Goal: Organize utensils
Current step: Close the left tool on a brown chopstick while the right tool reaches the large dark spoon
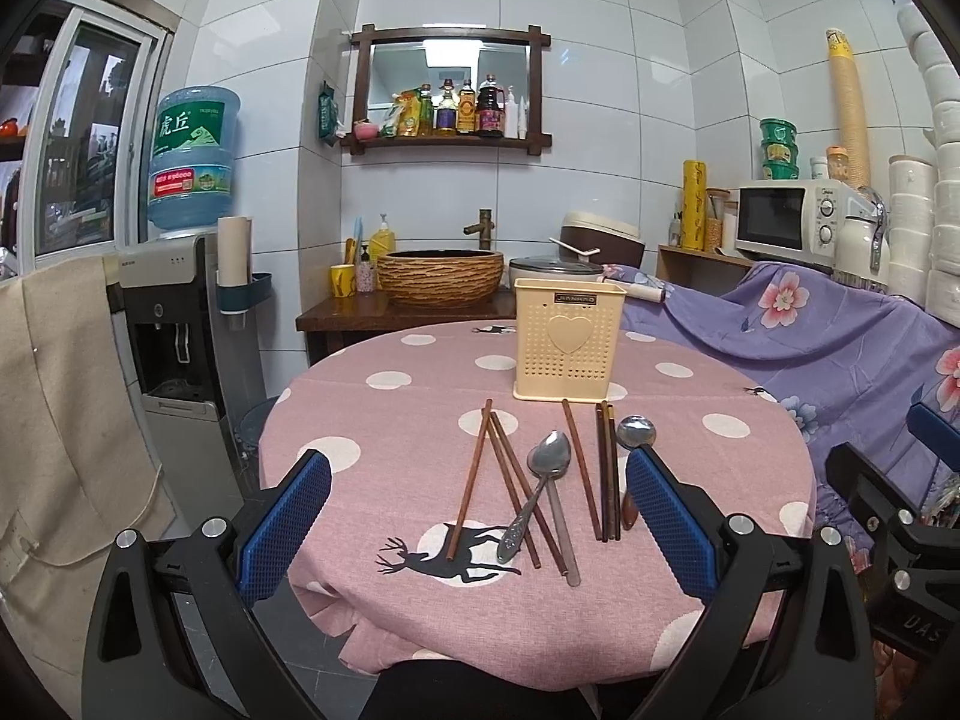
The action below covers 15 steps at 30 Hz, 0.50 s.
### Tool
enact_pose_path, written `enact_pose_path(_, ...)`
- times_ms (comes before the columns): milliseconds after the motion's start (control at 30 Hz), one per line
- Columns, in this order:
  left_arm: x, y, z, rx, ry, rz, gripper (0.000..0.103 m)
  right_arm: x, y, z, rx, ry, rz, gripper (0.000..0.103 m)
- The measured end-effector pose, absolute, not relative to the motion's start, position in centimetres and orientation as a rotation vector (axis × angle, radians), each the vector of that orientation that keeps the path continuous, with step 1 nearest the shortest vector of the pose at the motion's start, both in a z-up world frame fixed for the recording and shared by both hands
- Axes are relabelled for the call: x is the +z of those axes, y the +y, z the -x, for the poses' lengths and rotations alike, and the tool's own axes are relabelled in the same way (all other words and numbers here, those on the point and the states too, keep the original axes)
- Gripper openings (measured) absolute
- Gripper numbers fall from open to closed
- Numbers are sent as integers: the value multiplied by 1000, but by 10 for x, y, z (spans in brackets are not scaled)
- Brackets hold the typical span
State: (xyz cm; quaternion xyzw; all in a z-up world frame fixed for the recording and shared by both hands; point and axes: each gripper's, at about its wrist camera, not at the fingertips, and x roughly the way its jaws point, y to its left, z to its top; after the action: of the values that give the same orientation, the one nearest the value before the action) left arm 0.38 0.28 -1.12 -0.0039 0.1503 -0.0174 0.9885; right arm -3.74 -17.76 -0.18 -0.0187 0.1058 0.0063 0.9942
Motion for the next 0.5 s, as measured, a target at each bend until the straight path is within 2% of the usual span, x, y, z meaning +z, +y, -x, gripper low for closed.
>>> enact_pose_path(267, -19, 18, -35, -37, 450, 53, 97, -11, -185, 2, 55, 362, 4, 98)
enact_pose_path(400, -28, 28, -70, -29, 570, 19, 97, -19, -195, -42, 35, 531, -30, 98)
enact_pose_path(500, -33, 33, -95, -27, 623, -9, 92, -29, -200, -81, 21, 633, -54, 98)
